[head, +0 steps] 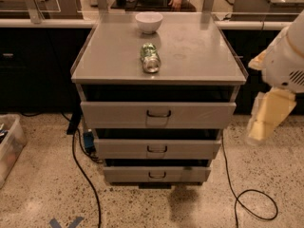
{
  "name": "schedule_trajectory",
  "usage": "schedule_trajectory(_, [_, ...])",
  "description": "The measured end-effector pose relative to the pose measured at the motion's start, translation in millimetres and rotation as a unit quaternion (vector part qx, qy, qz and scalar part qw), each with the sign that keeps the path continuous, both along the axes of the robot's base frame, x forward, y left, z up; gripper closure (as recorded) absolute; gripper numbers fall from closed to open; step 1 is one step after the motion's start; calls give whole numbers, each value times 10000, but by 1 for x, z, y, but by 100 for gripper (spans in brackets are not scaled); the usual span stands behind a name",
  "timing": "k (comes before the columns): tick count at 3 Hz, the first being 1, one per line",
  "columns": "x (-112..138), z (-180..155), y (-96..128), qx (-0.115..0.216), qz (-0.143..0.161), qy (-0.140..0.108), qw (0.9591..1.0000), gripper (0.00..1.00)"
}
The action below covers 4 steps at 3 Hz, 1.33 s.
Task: Open bottom drawer
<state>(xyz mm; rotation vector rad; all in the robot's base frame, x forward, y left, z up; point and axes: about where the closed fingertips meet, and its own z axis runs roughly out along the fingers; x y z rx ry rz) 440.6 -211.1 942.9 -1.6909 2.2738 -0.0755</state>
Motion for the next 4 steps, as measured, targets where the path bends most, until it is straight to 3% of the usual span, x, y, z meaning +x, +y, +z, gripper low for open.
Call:
schedule_trajectory(1, [-2,-56,9,325,-33,513,9981,0])
schedule_trajectory(3, [-1,-74,14,373,-37,489,9981,0])
schedule_trajectory(4, [5,-120,11,455,-400,543,9967,0])
